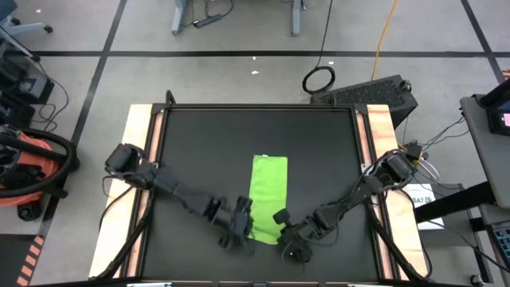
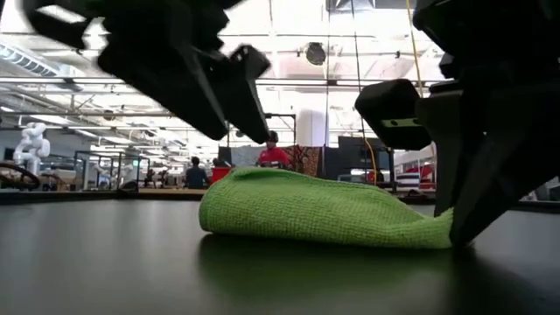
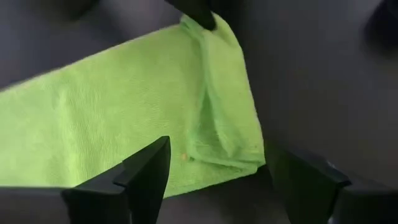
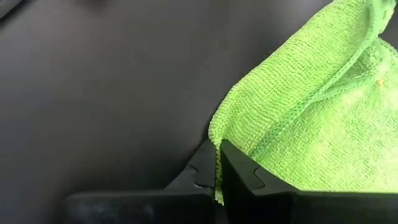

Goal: Roll towel into tight, uniform cylinder
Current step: Roll the green towel

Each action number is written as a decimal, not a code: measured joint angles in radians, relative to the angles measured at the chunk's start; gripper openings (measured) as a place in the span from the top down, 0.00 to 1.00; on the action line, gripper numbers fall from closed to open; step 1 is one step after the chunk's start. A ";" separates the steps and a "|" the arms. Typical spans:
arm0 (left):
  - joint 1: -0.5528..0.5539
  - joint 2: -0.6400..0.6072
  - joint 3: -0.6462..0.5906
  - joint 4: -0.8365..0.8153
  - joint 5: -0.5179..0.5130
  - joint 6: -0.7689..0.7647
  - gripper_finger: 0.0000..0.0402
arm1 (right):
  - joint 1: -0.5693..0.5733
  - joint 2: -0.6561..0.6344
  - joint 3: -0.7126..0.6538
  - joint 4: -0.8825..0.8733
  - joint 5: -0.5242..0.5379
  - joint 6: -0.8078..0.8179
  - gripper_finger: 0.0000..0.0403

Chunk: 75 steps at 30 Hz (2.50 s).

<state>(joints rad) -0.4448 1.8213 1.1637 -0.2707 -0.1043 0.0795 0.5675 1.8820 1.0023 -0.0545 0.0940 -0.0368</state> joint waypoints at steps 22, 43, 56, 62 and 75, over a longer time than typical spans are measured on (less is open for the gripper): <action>-0.165 0.169 -0.001 0.113 -0.422 0.084 0.53 | -0.025 0.000 0.000 0.026 0.001 0.029 1.00; -0.221 0.168 -0.001 0.107 -0.627 0.118 0.22 | -0.031 0.000 0.000 0.028 -0.044 0.063 1.00; -0.281 0.167 -0.001 0.159 -0.563 0.139 0.38 | -0.039 -0.001 0.000 0.028 -0.050 0.070 1.00; -0.263 0.167 -0.001 0.167 -0.529 0.190 0.49 | -0.039 -0.001 0.000 0.028 -0.049 0.078 1.00; -0.172 0.176 -0.011 0.134 -0.391 0.189 0.52 | -0.039 -0.001 0.000 0.028 -0.048 0.085 1.00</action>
<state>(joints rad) -0.6169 1.9968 1.1528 -0.1363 -0.4951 0.2681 0.5290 1.8812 1.0027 -0.0265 0.0456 0.0486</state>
